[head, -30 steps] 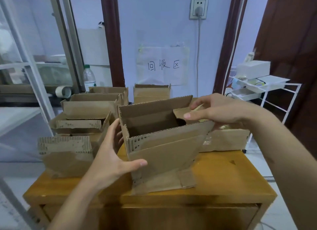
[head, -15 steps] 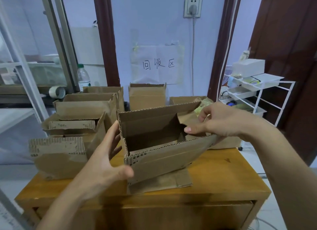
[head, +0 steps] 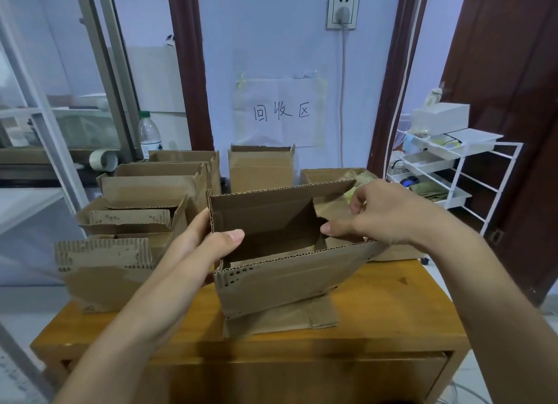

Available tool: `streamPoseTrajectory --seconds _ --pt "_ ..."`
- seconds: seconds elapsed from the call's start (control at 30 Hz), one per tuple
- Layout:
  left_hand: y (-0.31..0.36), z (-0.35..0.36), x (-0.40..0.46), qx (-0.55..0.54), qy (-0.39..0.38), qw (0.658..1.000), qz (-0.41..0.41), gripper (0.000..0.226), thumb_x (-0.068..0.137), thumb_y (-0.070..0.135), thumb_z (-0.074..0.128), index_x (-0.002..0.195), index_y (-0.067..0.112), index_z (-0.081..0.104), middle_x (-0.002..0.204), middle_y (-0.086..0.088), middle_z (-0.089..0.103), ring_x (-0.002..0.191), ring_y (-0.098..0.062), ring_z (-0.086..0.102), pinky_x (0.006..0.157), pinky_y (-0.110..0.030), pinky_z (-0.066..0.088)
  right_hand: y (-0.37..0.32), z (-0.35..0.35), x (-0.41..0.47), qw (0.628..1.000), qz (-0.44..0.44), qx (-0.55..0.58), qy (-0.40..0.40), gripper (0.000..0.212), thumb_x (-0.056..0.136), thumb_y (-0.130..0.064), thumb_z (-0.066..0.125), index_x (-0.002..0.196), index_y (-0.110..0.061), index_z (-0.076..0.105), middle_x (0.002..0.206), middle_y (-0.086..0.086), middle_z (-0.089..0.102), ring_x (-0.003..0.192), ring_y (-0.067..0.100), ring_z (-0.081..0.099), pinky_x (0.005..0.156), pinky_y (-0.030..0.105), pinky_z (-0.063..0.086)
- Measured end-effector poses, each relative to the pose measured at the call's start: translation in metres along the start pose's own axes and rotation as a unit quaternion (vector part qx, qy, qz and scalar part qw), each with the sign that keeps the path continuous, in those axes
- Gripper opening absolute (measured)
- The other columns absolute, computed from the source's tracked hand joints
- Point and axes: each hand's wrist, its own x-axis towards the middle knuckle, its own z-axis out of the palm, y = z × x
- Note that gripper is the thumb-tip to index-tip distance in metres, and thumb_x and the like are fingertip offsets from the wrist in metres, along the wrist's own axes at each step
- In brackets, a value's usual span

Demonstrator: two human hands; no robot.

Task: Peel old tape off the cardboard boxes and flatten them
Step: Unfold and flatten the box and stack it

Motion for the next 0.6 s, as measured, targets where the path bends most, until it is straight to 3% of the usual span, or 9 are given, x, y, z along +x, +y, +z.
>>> streamPoseTrajectory --seconds 0.13,0.3,0.47,0.53,0.6 --pt "-0.001 -0.001 -0.001 -0.008 0.014 1.0 -0.007 0.041 0.079 0.052 0.066 0.12 0.055 0.067 0.125 0.018 0.072 0.114 -0.001 0.067 0.108 -0.048 0.048 0.002 0.002 -0.002 1.0 -0.004 0.01 0.011 0.05 0.075 -0.051 0.085 0.08 -0.014 0.051 0.076 0.005 0.048 0.067 0.021 0.045 0.063 0.034 0.034" --pt "0.006 0.003 -0.004 -0.01 0.017 1.0 -0.016 0.038 0.078 0.053 0.066 0.115 0.061 0.067 0.125 0.023 0.071 0.114 0.002 0.066 0.109 -0.046 0.047 0.008 0.005 -0.002 0.999 -0.015 0.014 0.03 0.041 0.072 -0.048 0.078 0.07 -0.014 0.055 0.067 0.002 0.051 0.065 0.02 0.048 0.06 0.033 0.037" --pt "0.005 -0.004 -0.003 -0.037 0.019 0.999 -0.008 0.058 0.066 0.067 0.07 0.123 0.06 0.065 0.13 0.023 0.069 0.124 -0.006 0.063 0.112 -0.052 0.046 0.013 0.0 -0.004 0.991 -0.023 0.133 0.013 0.047 0.087 -0.029 0.067 0.043 -0.014 0.058 0.047 -0.005 0.053 0.04 0.004 0.049 0.042 0.016 0.038" --pt "0.002 -0.007 -0.005 -0.043 -0.012 0.999 0.006 0.068 0.064 0.074 0.074 0.129 0.06 0.061 0.134 0.023 0.067 0.128 -0.007 0.061 0.111 -0.051 0.047 0.021 -0.002 -0.004 0.981 -0.02 0.193 -0.014 0.039 0.091 -0.027 0.064 0.061 -0.003 0.07 0.059 0.004 0.067 0.047 0.01 0.06 0.051 0.024 0.05" --pt "-0.005 -0.016 -0.002 -0.057 -0.023 0.998 0.003 0.092 0.056 0.086 0.077 0.14 0.058 0.054 0.141 0.021 0.063 0.133 -0.009 0.059 0.109 -0.047 0.048 0.031 -0.004 -0.003 0.964 0.008 0.264 -0.042 0.033 0.093 -0.025 0.064 0.091 0.005 0.075 0.088 0.024 0.075 0.066 0.032 0.075 0.062 0.037 0.063"
